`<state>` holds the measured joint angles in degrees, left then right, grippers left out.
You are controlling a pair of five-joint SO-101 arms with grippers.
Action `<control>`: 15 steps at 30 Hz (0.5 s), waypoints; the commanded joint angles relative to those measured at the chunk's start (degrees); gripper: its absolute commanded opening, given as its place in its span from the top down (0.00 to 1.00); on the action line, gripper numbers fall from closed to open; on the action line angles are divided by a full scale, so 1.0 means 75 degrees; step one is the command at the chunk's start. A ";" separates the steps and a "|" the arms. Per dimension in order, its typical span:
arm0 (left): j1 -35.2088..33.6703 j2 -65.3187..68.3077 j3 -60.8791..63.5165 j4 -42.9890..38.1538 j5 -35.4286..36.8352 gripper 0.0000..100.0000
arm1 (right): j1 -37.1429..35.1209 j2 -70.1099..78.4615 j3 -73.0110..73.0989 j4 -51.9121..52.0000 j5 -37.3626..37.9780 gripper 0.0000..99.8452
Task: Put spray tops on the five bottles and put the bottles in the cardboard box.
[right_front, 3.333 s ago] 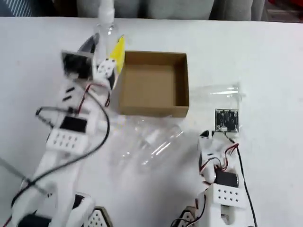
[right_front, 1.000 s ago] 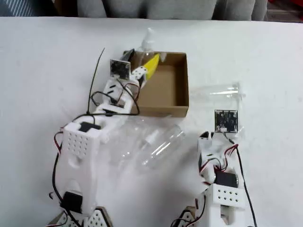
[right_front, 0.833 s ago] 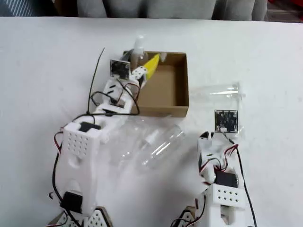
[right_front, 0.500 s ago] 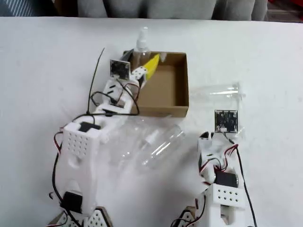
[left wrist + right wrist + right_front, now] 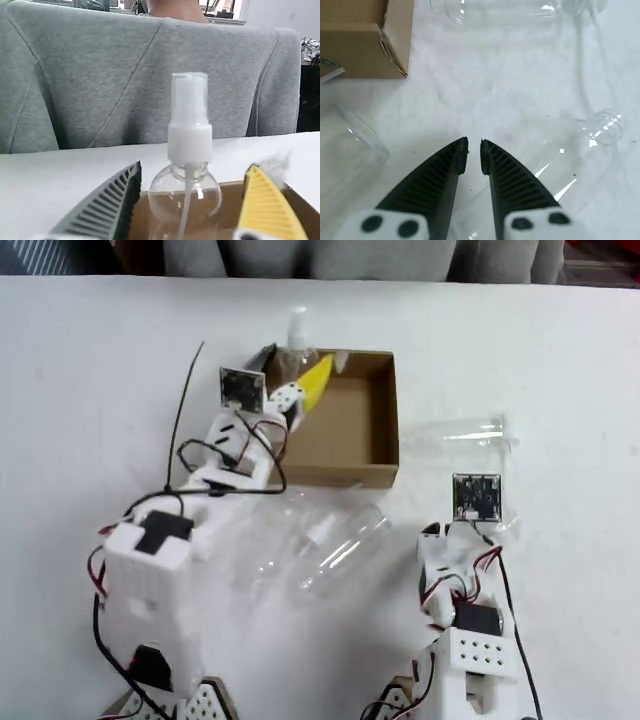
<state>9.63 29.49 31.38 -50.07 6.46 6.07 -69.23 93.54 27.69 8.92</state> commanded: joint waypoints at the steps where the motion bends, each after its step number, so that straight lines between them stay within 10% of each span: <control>1: -0.0064 -0.1178 0.0387 0.0141 -0.0094 0.69 | -0.0018 -0.0053 -0.0035 -0.0076 0.0059 0.98; 15: 0.0147 -0.5386 0.2626 0.3493 -0.0070 0.69 | -0.0018 -0.0053 -0.0035 -0.0076 0.0059 0.98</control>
<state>9.89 1.27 49.93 -33.10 6.37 6.07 -69.23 93.54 27.69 8.92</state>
